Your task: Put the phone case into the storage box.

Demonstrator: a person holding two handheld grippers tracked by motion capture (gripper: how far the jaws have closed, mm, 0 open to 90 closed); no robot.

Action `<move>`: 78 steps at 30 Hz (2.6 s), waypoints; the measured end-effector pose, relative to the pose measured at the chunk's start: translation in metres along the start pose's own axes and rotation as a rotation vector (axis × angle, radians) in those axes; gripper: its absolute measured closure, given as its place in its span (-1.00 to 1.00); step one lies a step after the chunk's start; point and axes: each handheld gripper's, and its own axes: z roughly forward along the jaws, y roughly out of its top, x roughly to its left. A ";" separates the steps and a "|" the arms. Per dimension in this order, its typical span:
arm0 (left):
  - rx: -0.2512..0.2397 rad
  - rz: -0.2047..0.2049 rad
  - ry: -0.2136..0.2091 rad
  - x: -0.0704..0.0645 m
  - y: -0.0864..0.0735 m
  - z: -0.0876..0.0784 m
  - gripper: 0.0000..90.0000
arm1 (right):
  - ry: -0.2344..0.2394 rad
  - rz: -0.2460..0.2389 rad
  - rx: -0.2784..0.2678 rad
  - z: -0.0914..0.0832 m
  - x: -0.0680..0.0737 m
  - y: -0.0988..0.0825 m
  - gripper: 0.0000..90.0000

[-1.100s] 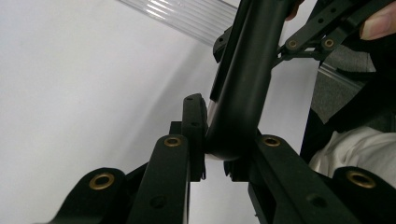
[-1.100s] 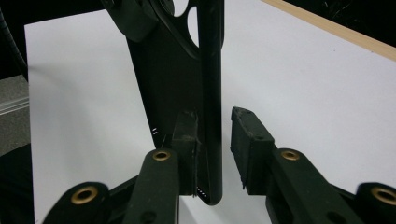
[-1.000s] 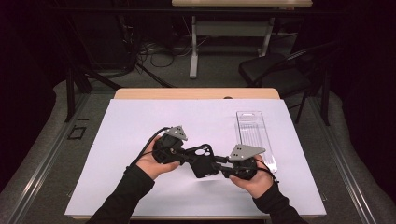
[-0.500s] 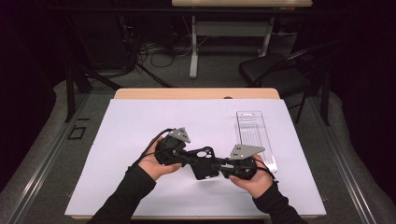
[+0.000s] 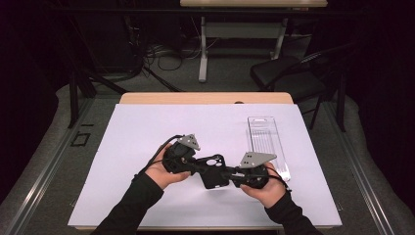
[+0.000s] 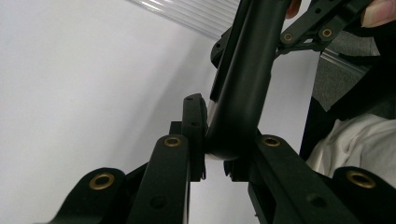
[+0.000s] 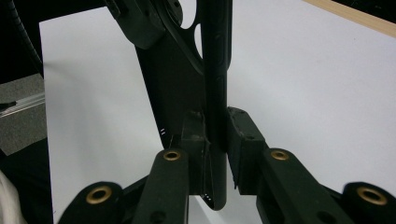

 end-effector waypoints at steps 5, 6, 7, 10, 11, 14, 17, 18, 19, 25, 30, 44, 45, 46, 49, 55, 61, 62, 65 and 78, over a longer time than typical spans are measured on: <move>0.013 0.004 0.002 -0.001 0.000 0.001 0.81 | 0.000 0.002 -0.006 -0.001 0.000 0.001 0.71; 0.019 0.007 0.001 -0.001 0.001 0.001 0.81 | -0.001 0.004 -0.006 -0.001 0.000 0.001 0.70; 0.022 0.008 0.003 -0.001 0.001 0.001 0.81 | 0.000 0.007 -0.007 -0.002 0.000 0.001 0.68; 0.024 0.007 0.004 -0.001 0.001 0.002 0.81 | 0.000 0.007 -0.013 -0.003 0.000 0.003 0.68; 0.025 0.007 0.008 -0.001 0.001 0.002 0.81 | -0.001 0.009 -0.015 -0.004 0.001 0.004 0.67; 0.031 0.008 0.014 -0.002 0.002 0.002 0.81 | -0.002 0.006 -0.023 -0.007 0.002 0.007 0.64; 0.033 0.010 0.018 -0.003 0.003 0.001 0.81 | -0.007 0.003 -0.025 -0.010 0.005 0.011 0.62; 0.037 0.012 0.020 -0.003 0.003 0.000 0.81 | -0.011 -0.002 -0.030 -0.010 0.005 0.013 0.61; 0.038 0.011 0.021 -0.003 0.003 0.000 0.81 | -0.009 -0.002 -0.033 -0.011 0.006 0.014 0.61; 0.050 0.009 0.031 -0.003 0.004 0.000 0.81 | -0.017 -0.005 -0.043 -0.016 0.007 0.024 0.60; 0.054 0.016 0.037 -0.004 0.006 -0.002 0.81 | -0.020 -0.016 -0.042 -0.019 0.007 0.032 0.61; 0.072 0.026 0.037 -0.006 0.008 0.001 0.81 | -0.008 0.016 -0.011 -0.022 0.003 0.042 0.62; 0.073 0.026 0.036 -0.006 0.008 0.001 0.81 | -0.008 0.015 -0.014 -0.021 0.003 0.043 0.62; 0.074 0.027 0.035 -0.006 0.008 0.001 0.81 | -0.005 0.016 -0.015 -0.021 0.003 0.043 0.63; 0.075 0.027 0.034 -0.006 0.008 0.002 0.81 | 0.000 0.018 -0.014 -0.021 0.003 0.044 0.64; 0.079 0.030 0.033 -0.007 0.008 0.003 0.81 | 0.003 0.017 -0.012 -0.021 0.004 0.046 0.69; 0.078 0.031 0.030 -0.008 0.009 0.004 0.81 | 0.008 0.018 -0.009 -0.021 0.004 0.046 0.73; 0.080 0.030 0.029 -0.008 0.009 0.003 0.81 | 0.008 0.019 -0.009 -0.021 0.004 0.046 0.74; 0.085 0.033 0.029 -0.008 0.009 0.004 0.81 | 0.008 0.014 -0.005 -0.021 0.004 0.045 0.76; 0.092 0.030 0.033 -0.007 0.007 0.004 0.81 | -0.001 -0.007 0.010 -0.019 0.006 0.044 0.80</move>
